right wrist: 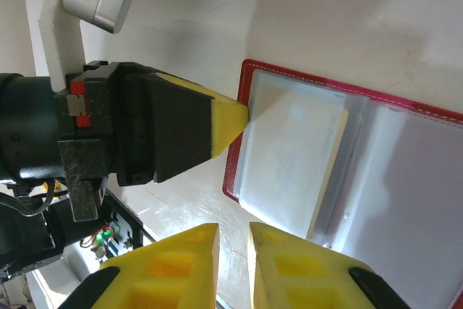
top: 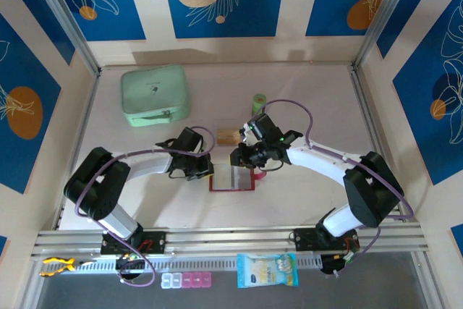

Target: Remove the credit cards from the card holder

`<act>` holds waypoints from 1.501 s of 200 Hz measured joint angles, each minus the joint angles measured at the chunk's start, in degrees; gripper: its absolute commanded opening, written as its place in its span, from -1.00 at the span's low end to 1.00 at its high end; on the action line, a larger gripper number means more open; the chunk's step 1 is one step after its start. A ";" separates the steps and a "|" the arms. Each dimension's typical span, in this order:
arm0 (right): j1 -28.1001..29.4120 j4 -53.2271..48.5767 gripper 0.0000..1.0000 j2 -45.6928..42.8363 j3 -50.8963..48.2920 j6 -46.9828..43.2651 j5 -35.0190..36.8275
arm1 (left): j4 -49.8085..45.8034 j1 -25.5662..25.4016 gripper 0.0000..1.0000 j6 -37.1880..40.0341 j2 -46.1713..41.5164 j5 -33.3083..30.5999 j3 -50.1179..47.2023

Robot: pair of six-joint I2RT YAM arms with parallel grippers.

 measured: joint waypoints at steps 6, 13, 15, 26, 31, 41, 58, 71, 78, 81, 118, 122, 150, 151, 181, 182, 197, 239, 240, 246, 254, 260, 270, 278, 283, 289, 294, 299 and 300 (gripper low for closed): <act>0.07 0.24 -0.56 0.02 -0.26 0.42 -0.02 | 0.04 0.00 -0.90 0.00 0.00 -0.02 0.02; 0.09 0.55 -0.55 0.07 -0.63 0.83 -0.02 | 0.00 0.00 -0.90 0.00 0.00 -0.02 0.00; 0.09 0.61 -0.55 0.07 -0.72 0.87 -0.04 | -0.02 0.00 -0.90 0.00 0.00 -0.02 0.00; 0.09 0.68 -0.52 0.26 -1.09 1.57 -0.17 | -0.07 0.00 -0.90 0.00 -0.09 -0.02 0.00; 0.09 0.79 -0.50 0.42 -1.20 1.86 -0.24 | -0.11 0.00 -0.90 -0.02 -0.20 -0.02 0.02; 0.09 1.29 -0.47 0.87 -1.44 2.49 -0.52 | -0.35 0.00 -0.90 -0.02 -0.57 0.00 0.00; 0.33 2.12 -0.45 1.66 -1.77 3.30 -0.85 | -0.66 0.00 -0.92 -0.02 -1.16 0.02 0.00; 0.59 2.71 -0.42 2.23 -1.90 3.80 -1.11 | -0.74 -0.02 -0.92 -0.04 -1.36 0.04 -0.02; 0.76 2.99 -0.41 2.49 -1.95 4.07 -1.11 | -0.72 -0.02 -0.92 -0.07 -1.36 0.07 -0.02; 0.81 3.10 -0.40 2.62 -1.95 4.28 -1.14 | -0.72 -0.04 -0.92 -0.07 -1.36 0.09 -0.07; 1.07 3.72 -0.36 3.98 -1.95 5.14 -1.29 | -0.68 -0.76 -0.94 -0.11 -1.36 0.55 -0.87; 1.07 3.76 -0.36 4.15 -1.95 5.35 -1.27 | -0.68 -0.83 -0.94 -0.11 -1.33 0.63 -0.94; 1.18 4.48 -0.36 5.01 -1.99 5.97 -1.33 | -0.79 -0.98 -0.94 -0.26 -1.33 0.66 -1.20; 1.18 4.50 -0.36 5.03 -1.99 5.99 -1.33 | -0.79 -0.98 -0.94 -0.28 -1.33 0.66 -1.22; 1.68 5.55 -0.36 6.58 -1.99 6.40 -2.21 | -0.79 -0.98 -0.94 -0.31 -1.36 0.63 -1.44; 1.70 5.57 -0.36 6.60 -1.99 6.40 -2.23 | -0.81 -0.98 -0.94 -0.28 -1.36 0.66 -1.46; 1.92 6.14 -0.36 7.54 -1.99 6.60 -2.67 | -0.92 -0.98 -0.95 -0.31 -1.42 0.63 -1.49; 2.25 6.80 -0.36 9.05 -1.99 6.86 -3.41 | -1.18 -0.98 -0.94 -0.31 -1.86 0.24 -1.64; 2.25 6.84 -0.36 9.11 -1.99 6.86 -3.41 | -1.18 -0.98 -0.94 -0.31 -1.86 0.24 -1.64; 2.29 6.97 -0.36 9.42 -1.97 6.84 -3.61 | -1.18 -0.98 -0.95 -0.31 -1.86 0.22 -1.70; 2.32 7.08 -0.36 9.88 -1.97 6.84 -3.78 | -1.20 -0.98 -0.95 -0.31 -1.86 0.20 -1.77; 2.34 7.08 -0.36 10.27 -1.97 6.82 -3.89 | -1.20 -0.98 -0.95 -0.31 -1.86 0.17 -1.84; 2.34 7.08 -0.36 10.93 -1.97 6.82 -4.07 | -1.31 -0.98 -0.95 -0.28 -1.86 0.15 -1.86; 2.34 7.19 -0.36 11.34 -1.95 6.80 -4.09 | -1.36 -0.98 -0.95 -0.28 -1.86 0.11 -1.86; 2.34 7.26 -0.36 11.65 -1.92 6.82 -4.15 | -1.36 -0.98 -0.95 -0.28 -1.86 0.02 -1.86; 2.34 7.30 -0.36 11.93 -1.88 6.80 -4.26 | -1.38 -0.98 -0.95 -0.28 -1.86 -0.02 -1.86; 2.34 7.39 -0.36 12.13 -1.81 6.80 -4.26 | -1.38 -0.98 -0.96 -0.28 -1.86 -0.04 -1.86; 2.36 7.45 -0.36 12.39 -1.75 6.80 -4.28 | -1.38 -0.98 -0.95 -0.26 -1.86 -0.11 -1.86; 2.34 7.48 -0.36 12.44 -1.70 6.80 -4.28 | -1.38 -0.98 -0.95 -0.26 -1.86 -0.11 -1.86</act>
